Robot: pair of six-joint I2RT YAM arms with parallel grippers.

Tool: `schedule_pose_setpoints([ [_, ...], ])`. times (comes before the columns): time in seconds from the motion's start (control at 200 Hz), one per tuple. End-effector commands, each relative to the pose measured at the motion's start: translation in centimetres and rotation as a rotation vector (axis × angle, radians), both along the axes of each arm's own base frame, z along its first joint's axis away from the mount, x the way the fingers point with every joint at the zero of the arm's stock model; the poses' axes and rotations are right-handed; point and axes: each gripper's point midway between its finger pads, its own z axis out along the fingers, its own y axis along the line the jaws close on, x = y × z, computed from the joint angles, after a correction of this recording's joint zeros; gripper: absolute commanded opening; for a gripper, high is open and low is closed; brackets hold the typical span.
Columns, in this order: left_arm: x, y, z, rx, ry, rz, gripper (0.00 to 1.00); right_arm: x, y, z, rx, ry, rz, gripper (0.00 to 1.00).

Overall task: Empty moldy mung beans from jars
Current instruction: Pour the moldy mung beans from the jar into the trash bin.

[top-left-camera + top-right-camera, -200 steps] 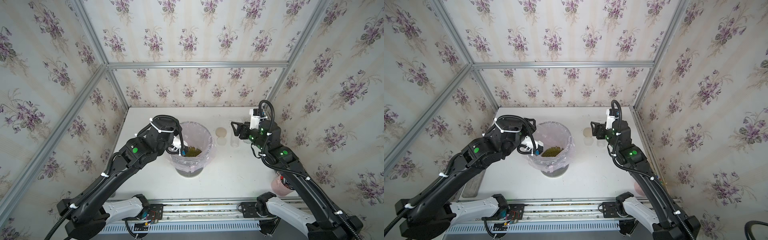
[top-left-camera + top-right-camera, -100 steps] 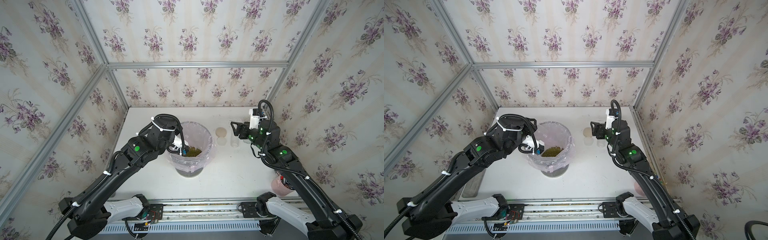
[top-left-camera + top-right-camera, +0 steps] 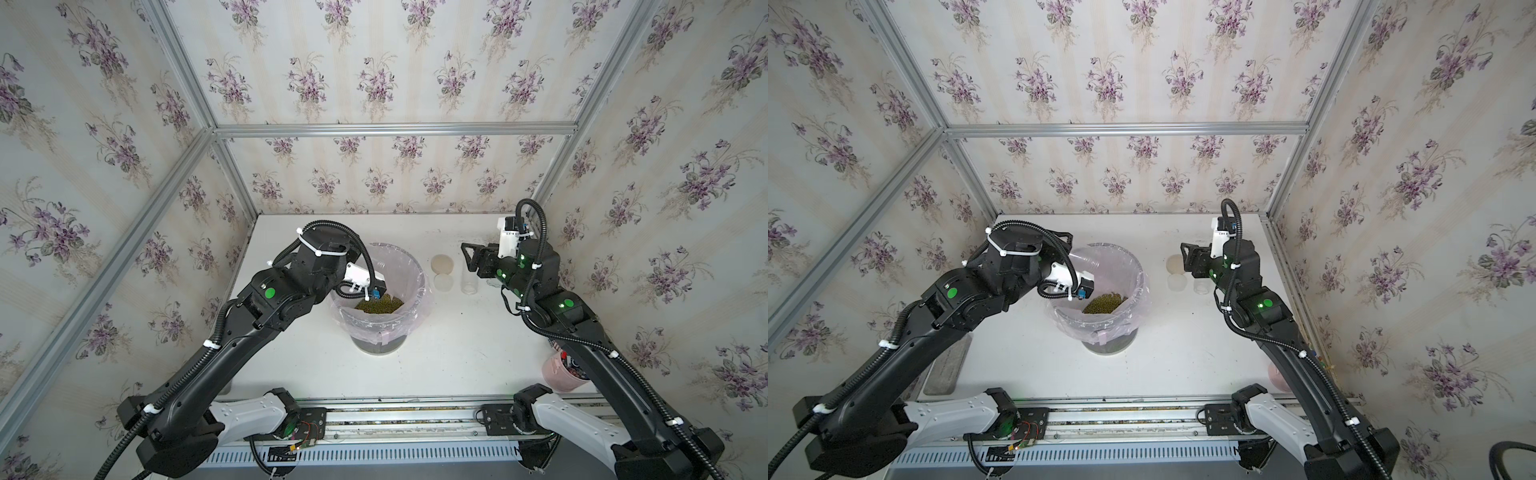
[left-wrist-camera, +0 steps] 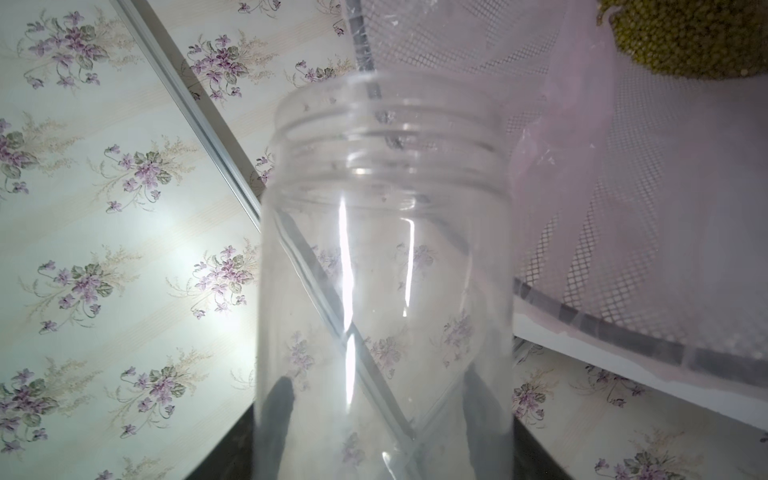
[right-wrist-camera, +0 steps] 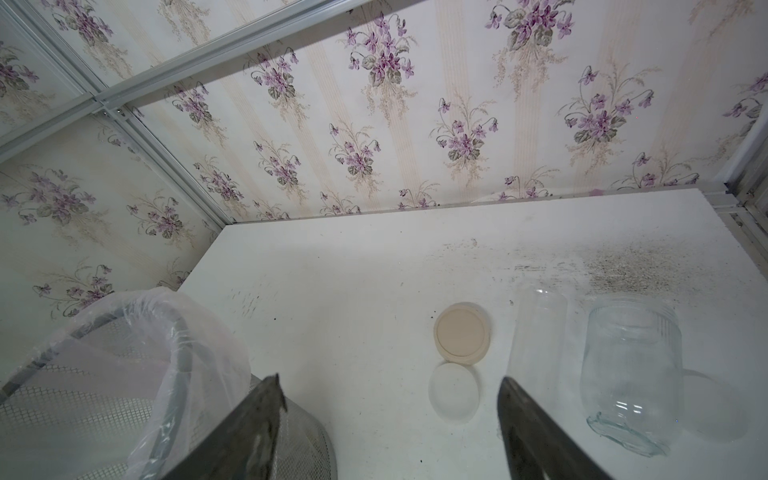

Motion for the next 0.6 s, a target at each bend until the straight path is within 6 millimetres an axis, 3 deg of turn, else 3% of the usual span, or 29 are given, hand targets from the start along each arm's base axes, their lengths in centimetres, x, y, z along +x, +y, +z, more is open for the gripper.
schedule_pose_setpoints([
  [0.0, 0.0, -0.7, 0.6, -0.171, 0.034, 0.034, 0.0, 0.3, 0.1, 1.0, 0.019, -0.026, -0.006, 0.79],
  [0.21, -0.2, -0.6, 0.5, -0.355, 0.098, 0.095, 0.0, 0.5, 0.2, 1.3, 0.018, -0.024, -0.002, 0.79],
  [0.595, -1.6, -0.7, 3.3, -0.808, 0.231, 0.13, 0.0, 0.1, 1.9, 2.5, 0.068, -0.04, 0.091, 0.79],
])
